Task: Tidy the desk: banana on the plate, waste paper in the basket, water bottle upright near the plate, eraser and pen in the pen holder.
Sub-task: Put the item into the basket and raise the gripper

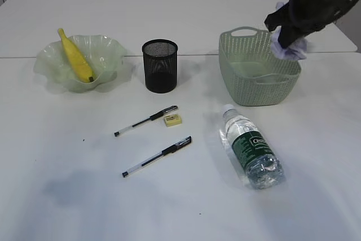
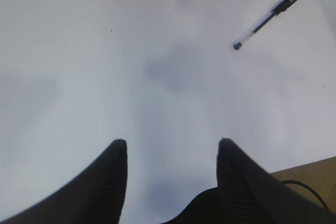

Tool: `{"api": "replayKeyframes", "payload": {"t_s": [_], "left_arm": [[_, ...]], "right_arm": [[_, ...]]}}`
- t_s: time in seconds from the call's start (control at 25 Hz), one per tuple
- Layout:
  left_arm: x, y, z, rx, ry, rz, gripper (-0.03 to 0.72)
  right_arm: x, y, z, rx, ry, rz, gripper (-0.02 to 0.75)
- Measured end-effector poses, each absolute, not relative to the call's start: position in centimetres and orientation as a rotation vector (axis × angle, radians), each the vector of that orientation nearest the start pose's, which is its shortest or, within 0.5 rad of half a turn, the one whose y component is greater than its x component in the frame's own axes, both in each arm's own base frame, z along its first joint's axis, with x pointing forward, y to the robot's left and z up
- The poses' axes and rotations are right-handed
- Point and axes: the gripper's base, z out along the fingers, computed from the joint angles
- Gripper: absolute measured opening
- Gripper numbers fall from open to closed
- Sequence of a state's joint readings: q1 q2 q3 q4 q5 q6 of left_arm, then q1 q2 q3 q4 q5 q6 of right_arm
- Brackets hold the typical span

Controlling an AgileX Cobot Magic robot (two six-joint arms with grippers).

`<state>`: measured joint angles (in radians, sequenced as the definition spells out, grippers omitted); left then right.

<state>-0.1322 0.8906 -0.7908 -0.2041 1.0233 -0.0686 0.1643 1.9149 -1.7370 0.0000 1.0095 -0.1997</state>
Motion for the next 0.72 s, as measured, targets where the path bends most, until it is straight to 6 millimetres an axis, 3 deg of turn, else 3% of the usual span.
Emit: {"api": "replayKeyframes", "payload": {"t_s": [0.2,0.52,0.6,0.72], "left_arm": [[14.6,-3.7,30.9,-0.004,2.612,-0.373,0.391],[14.6,-4.0,31.0,-0.017,2.608,-0.419,0.391],[14.6,-4.0,31.0,-0.017,2.608,-0.419,0.391],[14.6,-4.0,31.0,-0.017,2.608,-0.419,0.391]], "right_arm": [[43.5,7.3,29.5,-0.433,2.470,0.005,0.060],[46.5,7.8,24.5,-0.422,2.443,0.007,0.080],[46.9,7.8,23.5,-0.423,2.452,0.007,0.138],[47.3,7.9,22.7,-0.423,2.454,0.007,0.313]]}}
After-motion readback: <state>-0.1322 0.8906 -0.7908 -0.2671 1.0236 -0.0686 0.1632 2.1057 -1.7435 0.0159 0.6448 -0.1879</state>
